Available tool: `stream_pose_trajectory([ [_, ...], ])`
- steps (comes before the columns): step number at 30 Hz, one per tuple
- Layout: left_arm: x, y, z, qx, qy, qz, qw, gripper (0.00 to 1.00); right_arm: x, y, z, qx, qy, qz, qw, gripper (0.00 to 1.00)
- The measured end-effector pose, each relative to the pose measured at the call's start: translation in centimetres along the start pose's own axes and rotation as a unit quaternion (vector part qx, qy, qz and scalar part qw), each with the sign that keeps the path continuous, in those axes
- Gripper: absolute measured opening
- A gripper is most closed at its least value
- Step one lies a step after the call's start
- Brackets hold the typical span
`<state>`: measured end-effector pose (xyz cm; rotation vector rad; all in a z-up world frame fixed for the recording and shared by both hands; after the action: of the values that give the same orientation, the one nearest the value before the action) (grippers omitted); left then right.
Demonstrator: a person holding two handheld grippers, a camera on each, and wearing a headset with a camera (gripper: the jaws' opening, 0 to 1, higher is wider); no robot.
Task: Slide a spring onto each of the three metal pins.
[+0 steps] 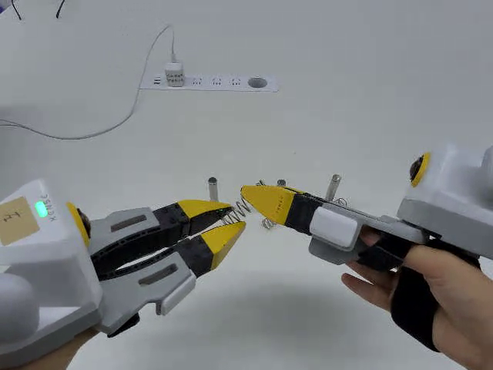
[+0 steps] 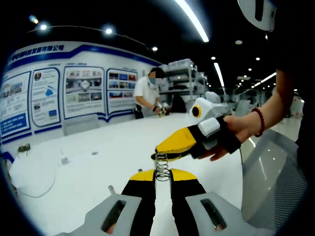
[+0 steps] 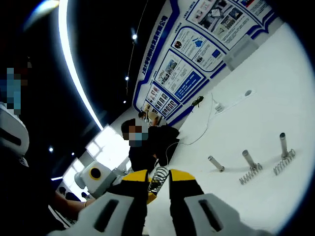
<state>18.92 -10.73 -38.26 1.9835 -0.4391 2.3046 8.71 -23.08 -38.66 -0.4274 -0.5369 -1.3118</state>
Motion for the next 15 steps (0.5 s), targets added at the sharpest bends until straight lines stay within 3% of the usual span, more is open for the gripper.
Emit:
stream_pose_trajectory([
  [8, 0.21, -0.14, -0.23, -0.003, 0.012, 0.008, 0.9999, 0.10, -0.18, -0.06, 0.28, 0.016, 0.001, 0.002, 0.9999, 0.12],
  [15, 0.03, -0.11, -0.14, 0.002, 0.012, 0.024, 0.9996, 0.11, -0.17, 0.21, 0.62, 0.018, -0.030, 0.012, 0.9993, 0.11],
])
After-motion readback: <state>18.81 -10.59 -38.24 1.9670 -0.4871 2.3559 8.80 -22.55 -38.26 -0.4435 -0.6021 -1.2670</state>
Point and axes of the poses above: the centre of the closed fingertips' face, and the gripper's own axes: y roughly forward along the fingers, z roughly to its left, x roughly out of its top, the point moved 9 cm from there along -y, roughly backward along the fingers, and after that the axes turned 6 degrees about y, right-handed, at the moved point
